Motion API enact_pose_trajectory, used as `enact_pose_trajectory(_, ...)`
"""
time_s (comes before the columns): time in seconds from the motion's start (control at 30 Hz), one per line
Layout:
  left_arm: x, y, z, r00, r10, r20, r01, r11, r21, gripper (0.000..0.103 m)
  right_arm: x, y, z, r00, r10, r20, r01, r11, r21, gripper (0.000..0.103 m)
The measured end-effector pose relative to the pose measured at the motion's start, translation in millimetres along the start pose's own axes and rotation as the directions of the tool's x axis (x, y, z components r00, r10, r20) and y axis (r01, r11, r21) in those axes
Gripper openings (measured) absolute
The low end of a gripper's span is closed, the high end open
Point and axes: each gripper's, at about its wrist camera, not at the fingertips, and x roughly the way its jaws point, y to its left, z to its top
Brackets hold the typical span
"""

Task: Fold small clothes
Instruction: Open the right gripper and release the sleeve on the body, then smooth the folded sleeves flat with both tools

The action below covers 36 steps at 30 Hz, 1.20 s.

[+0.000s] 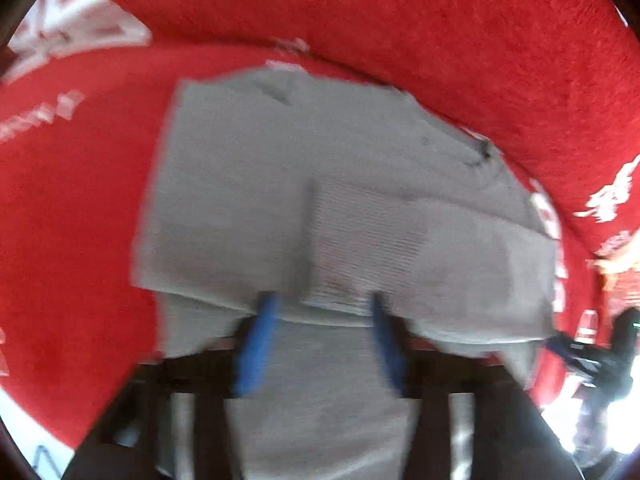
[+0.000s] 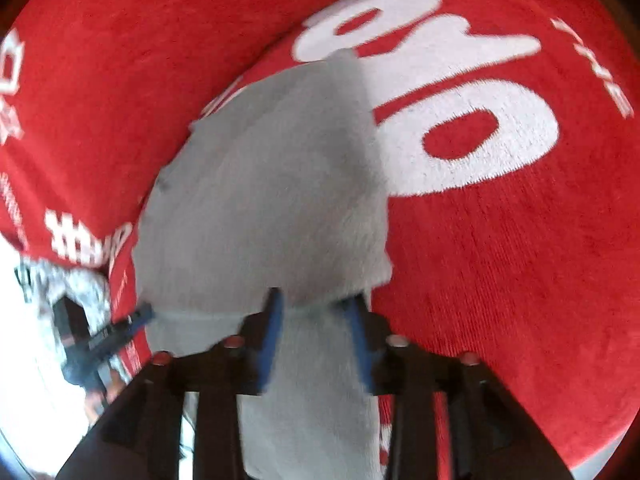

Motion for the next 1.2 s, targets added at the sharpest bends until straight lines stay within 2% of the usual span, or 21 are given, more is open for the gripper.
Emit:
enact_pose_trajectory(0.1, -20, 0, 4, 0.998, 0.026, 0.057, -0.028, 0.999, 0.030, 0.068, -19, -3, 12, 0.996, -0.007, 0.086, 0.005, 1.000, 0.017, 0.049)
enact_pose_trajectory(0.2, -18, -8, 13, 0.998, 0.037, 0.059, -0.041, 0.997, 0.061, 0.068, -15, -17, 36, 0.990, -0.007, 0.138, -0.011, 0.992, 0.125, 0.049)
enact_pose_trajectory(0.3, -1, -26, 20, 0.995, 0.076, 0.059, -0.081, 0.991, 0.103, 0.068, 1, -28, 60, 0.989, -0.007, 0.150, -0.022, 0.982, 0.190, 0.049)
enact_pose_trajectory(0.4, 17, -37, 18, 0.991, 0.123, 0.046, -0.128, 0.983, 0.131, 0.068, 20, -32, 75, 0.993, -0.006, 0.117, -0.019, 0.978, 0.210, 0.048)
enact_pose_trajectory(0.43, 21, -39, 18, 0.989, 0.138, 0.042, -0.143, 0.981, 0.135, 0.068, 23, -28, 78, 0.994, -0.001, 0.113, -0.021, 0.980, 0.197, 0.032)
enact_pose_trajectory(0.47, 25, -39, 16, 0.987, 0.159, 0.037, -0.163, 0.977, 0.137, 0.068, 25, -20, 82, 0.996, -0.003, 0.090, -0.011, 0.987, 0.159, 0.010)
enact_pose_trajectory(0.5, 29, -40, 14, 0.984, 0.176, 0.033, -0.179, 0.974, 0.137, 0.068, 21, -9, 82, 0.995, -0.038, 0.097, 0.028, 0.994, 0.107, 0.008)
enact_pose_trajectory(0.6, 32, -37, 9, 0.984, 0.176, 0.042, -0.180, 0.975, 0.131, 0.068, 9, 17, 82, 0.978, -0.149, 0.143, 0.160, 0.985, -0.066, 0.008)
enact_pose_trajectory(0.73, 33, -36, 9, 0.984, 0.176, 0.040, -0.180, 0.974, 0.137, 0.070, 27, 1, 85, 0.956, -0.280, 0.091, 0.289, 0.951, -0.107, 0.010)
enact_pose_trajectory(0.8, 31, -34, 11, 0.983, 0.182, 0.021, -0.183, 0.973, 0.141, 0.070, 20, -3, 83, 0.950, -0.291, 0.114, 0.299, 0.952, -0.064, 0.013)
enact_pose_trajectory(0.83, 30, -34, 12, 0.983, 0.185, 0.022, -0.186, 0.972, 0.144, 0.065, 15, -4, 81, 0.948, -0.296, 0.117, 0.303, 0.952, -0.045, 0.014)
enact_pose_trajectory(0.87, 26, -32, 13, 0.982, 0.186, 0.025, -0.188, 0.971, 0.145, 0.055, 9, -4, 77, 0.945, -0.304, 0.122, 0.309, 0.951, -0.025, 0.014)
enact_pose_trajectory(0.93, 17, -29, 13, 0.985, 0.172, 0.020, -0.173, 0.975, 0.143, 0.046, -3, 1, 69, 0.946, -0.292, 0.140, 0.297, 0.955, -0.020, 0.014)
enact_pose_trajectory(1.1, 0, -34, 16, 0.991, 0.123, 0.044, -0.128, 0.979, 0.156, 0.045, -17, 28, 42, 0.970, -0.203, 0.136, 0.215, 0.973, -0.088, 0.014)
enact_pose_trajectory(1.2, 10, -47, 13, 0.989, 0.146, 0.031, -0.149, 0.968, 0.203, 0.045, -5, 43, 30, 0.980, -0.173, 0.099, 0.185, 0.975, -0.127, 0.014)
